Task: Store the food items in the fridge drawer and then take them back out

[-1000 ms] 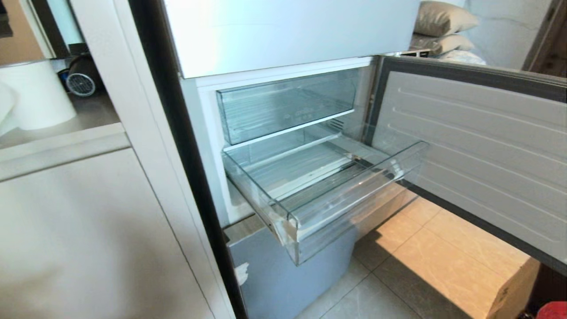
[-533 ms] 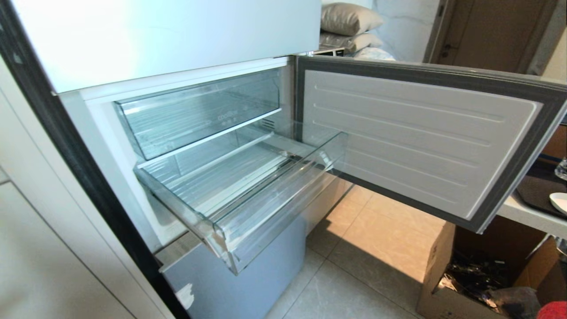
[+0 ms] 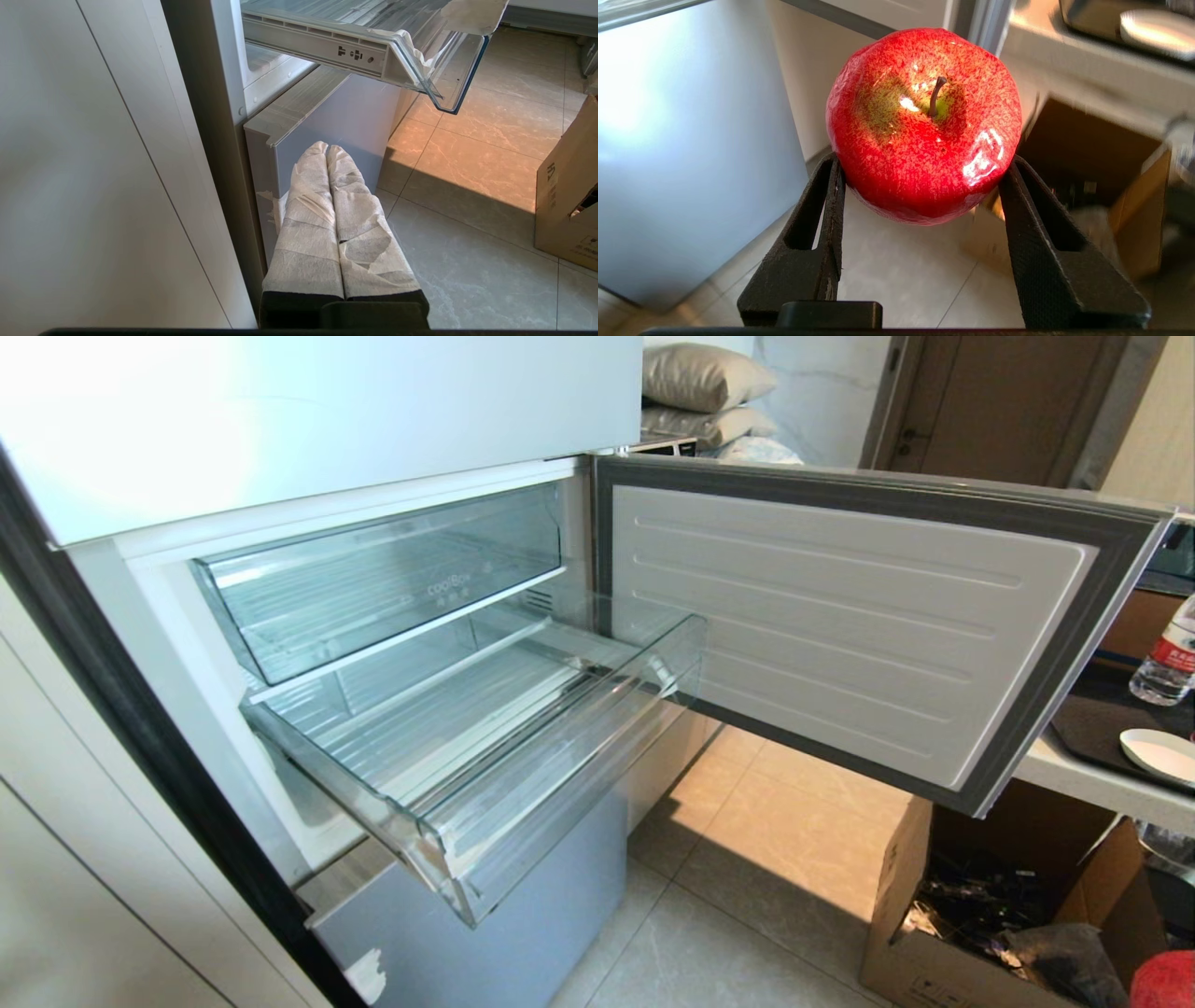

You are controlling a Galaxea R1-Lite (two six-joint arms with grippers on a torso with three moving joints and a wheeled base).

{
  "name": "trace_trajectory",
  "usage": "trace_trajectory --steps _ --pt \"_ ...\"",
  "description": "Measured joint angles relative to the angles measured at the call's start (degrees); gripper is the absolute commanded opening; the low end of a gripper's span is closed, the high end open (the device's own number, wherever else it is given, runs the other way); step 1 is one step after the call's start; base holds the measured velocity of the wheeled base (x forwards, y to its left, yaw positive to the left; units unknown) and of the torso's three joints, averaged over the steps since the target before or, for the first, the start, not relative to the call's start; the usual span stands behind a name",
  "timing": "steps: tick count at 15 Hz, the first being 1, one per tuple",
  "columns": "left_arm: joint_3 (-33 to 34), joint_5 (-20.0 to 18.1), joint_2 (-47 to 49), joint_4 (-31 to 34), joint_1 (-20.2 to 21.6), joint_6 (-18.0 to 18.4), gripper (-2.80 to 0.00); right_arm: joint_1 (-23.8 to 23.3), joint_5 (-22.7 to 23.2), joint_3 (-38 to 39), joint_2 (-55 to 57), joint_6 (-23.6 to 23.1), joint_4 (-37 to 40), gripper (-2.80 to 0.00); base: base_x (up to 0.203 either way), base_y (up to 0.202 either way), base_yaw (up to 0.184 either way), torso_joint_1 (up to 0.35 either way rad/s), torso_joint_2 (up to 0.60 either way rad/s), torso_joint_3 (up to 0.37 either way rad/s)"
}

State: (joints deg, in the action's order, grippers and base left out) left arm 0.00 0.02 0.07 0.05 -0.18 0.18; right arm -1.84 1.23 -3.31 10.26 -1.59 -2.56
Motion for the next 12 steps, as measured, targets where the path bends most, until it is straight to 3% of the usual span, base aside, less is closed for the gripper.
trace_trajectory --steps 2,7,12 --pt "0.0 0.0 0.0 0.0 0.0 0.0 -2.80 -5.5 0.2 -3.5 9.9 4.2 -1.9 -2.80 0.000 0.000 0.000 0.000 0.00 0.000" --pt "0.0 0.0 0.0 0.0 0.0 0.0 -2.80 -25.2 4.2 -12.0 38.7 10.7 -14.4 -2.80 0.000 0.000 0.000 0.000 0.00 0.000" --pt "0.0 0.0 0.0 0.0 0.0 0.0 -2.80 -35.1 5.6 -26.2 62.3 13.1 -20.2 -2.80 0.000 0.000 0.000 0.000 0.00 0.000"
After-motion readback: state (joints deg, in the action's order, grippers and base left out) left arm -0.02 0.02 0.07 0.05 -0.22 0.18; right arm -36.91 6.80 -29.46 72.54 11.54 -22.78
